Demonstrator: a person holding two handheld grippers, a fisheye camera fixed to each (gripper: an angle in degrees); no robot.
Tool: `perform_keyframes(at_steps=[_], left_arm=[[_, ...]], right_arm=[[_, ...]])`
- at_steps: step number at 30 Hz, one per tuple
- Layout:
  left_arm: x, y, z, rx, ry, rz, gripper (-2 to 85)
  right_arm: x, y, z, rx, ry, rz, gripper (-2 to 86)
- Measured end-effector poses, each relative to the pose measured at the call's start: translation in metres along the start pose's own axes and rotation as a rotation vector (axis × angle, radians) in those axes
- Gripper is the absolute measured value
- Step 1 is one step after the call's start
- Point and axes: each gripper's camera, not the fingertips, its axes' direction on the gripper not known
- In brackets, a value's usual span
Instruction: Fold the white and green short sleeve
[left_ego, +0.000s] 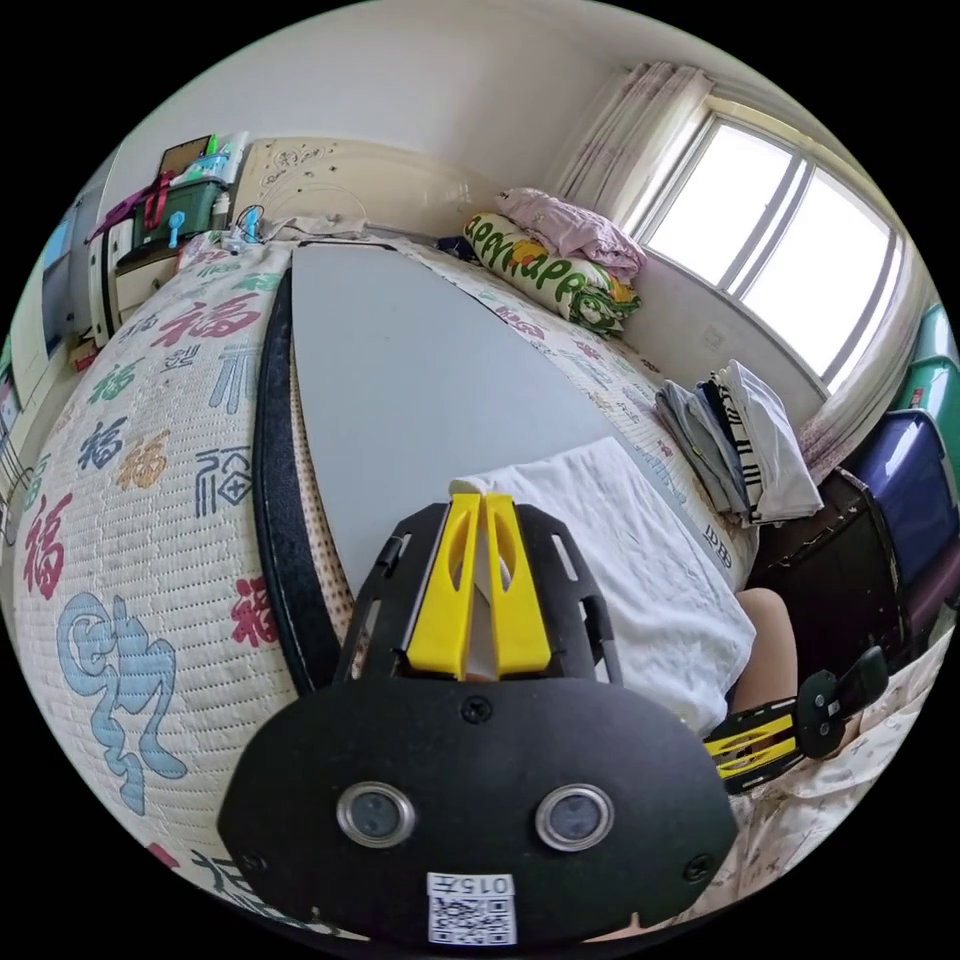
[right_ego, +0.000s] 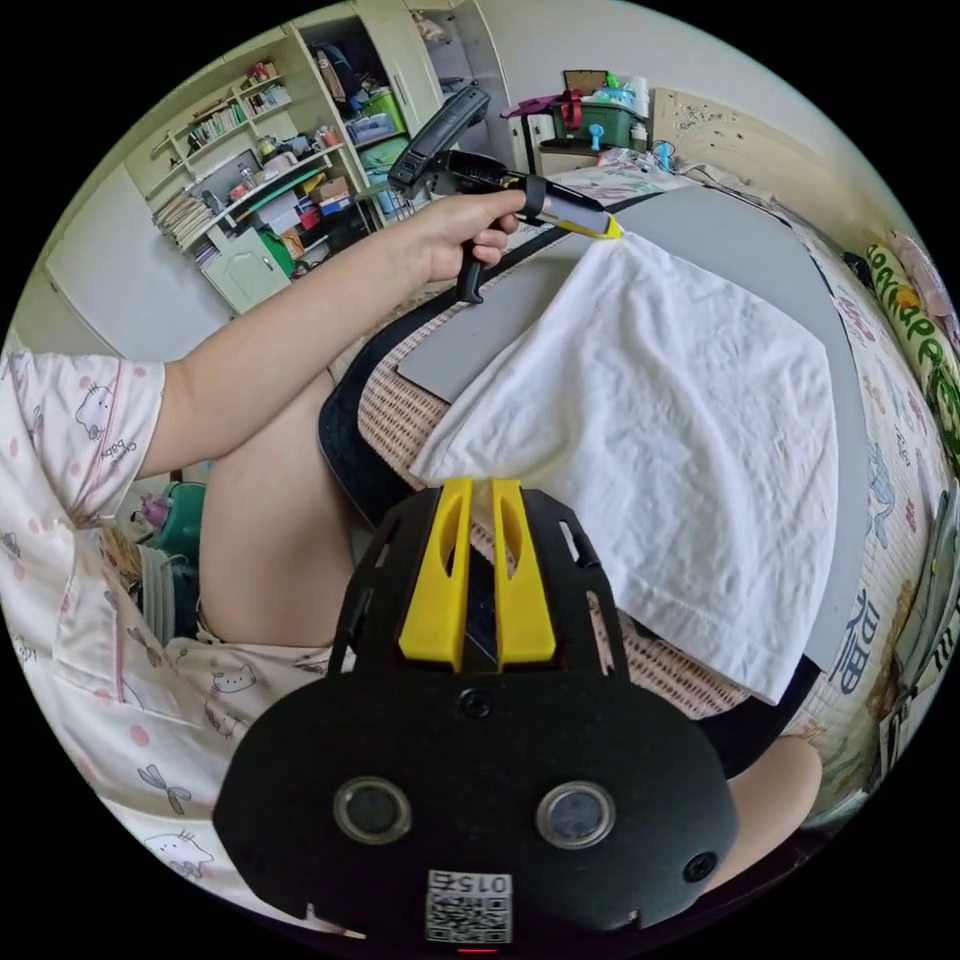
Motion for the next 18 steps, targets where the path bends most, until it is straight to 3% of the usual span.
perform_keyframes(at_steps=[18], left_arm=[[0.122,-0.052,-0.052,-0.132,-0.152,0.1,0.3]], right_arm=[[0.055,0.022,0.05,-0.073,0.016,-0.029,-0.3]])
